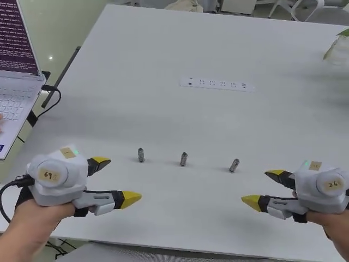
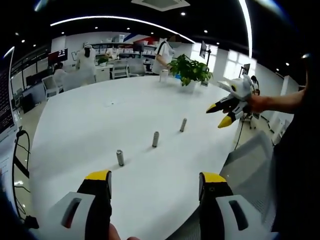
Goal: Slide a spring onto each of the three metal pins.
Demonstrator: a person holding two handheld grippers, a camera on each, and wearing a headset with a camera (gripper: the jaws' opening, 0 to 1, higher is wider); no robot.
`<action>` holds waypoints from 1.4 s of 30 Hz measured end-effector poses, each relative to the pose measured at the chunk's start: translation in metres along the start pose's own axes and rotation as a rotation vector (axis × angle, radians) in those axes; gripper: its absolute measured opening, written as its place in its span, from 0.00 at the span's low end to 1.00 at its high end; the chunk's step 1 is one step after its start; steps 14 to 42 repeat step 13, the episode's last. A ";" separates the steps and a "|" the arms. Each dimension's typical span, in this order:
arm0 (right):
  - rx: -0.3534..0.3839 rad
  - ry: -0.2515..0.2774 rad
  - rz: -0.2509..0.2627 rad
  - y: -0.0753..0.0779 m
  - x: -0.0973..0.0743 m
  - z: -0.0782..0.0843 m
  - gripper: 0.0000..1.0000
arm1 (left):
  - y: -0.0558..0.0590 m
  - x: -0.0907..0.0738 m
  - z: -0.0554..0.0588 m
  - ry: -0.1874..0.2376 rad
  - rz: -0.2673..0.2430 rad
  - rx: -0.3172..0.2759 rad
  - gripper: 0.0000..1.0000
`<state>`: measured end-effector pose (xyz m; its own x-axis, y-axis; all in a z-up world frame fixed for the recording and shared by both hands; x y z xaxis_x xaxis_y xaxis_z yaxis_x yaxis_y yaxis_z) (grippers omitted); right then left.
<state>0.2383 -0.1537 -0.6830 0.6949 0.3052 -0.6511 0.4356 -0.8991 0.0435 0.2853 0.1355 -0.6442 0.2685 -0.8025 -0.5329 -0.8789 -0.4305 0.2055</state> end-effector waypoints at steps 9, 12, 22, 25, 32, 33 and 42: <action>0.048 0.059 0.024 -0.010 -0.011 0.000 0.64 | 0.007 0.000 -0.003 0.011 0.003 0.004 0.69; 0.050 0.058 0.023 -0.014 -0.011 0.003 0.66 | 0.008 -0.001 -0.004 0.018 0.002 -0.001 0.69; 0.051 0.054 0.024 -0.014 -0.011 0.005 0.67 | 0.008 -0.001 -0.004 0.019 0.002 -0.001 0.69; 0.051 0.054 0.024 -0.014 -0.011 0.005 0.67 | 0.008 -0.001 -0.004 0.019 0.002 -0.001 0.69; 0.051 0.054 0.024 -0.014 -0.011 0.005 0.67 | 0.008 -0.001 -0.004 0.019 0.002 -0.001 0.69; 0.051 0.054 0.024 -0.014 -0.011 0.005 0.67 | 0.008 -0.001 -0.004 0.019 0.002 -0.001 0.69; 0.051 0.054 0.024 -0.014 -0.011 0.005 0.67 | 0.008 -0.001 -0.004 0.019 0.002 -0.001 0.69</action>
Point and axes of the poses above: the centre of the closed fingertips' face, and the gripper's own axes: x roughly forward along the fingers, y roughly to its right, z roughly out of its underside, the point moved 1 cm from there along -x, roughly backward along the fingers, and after that the axes turned 10 degrees about z, right-handed, at the moved point
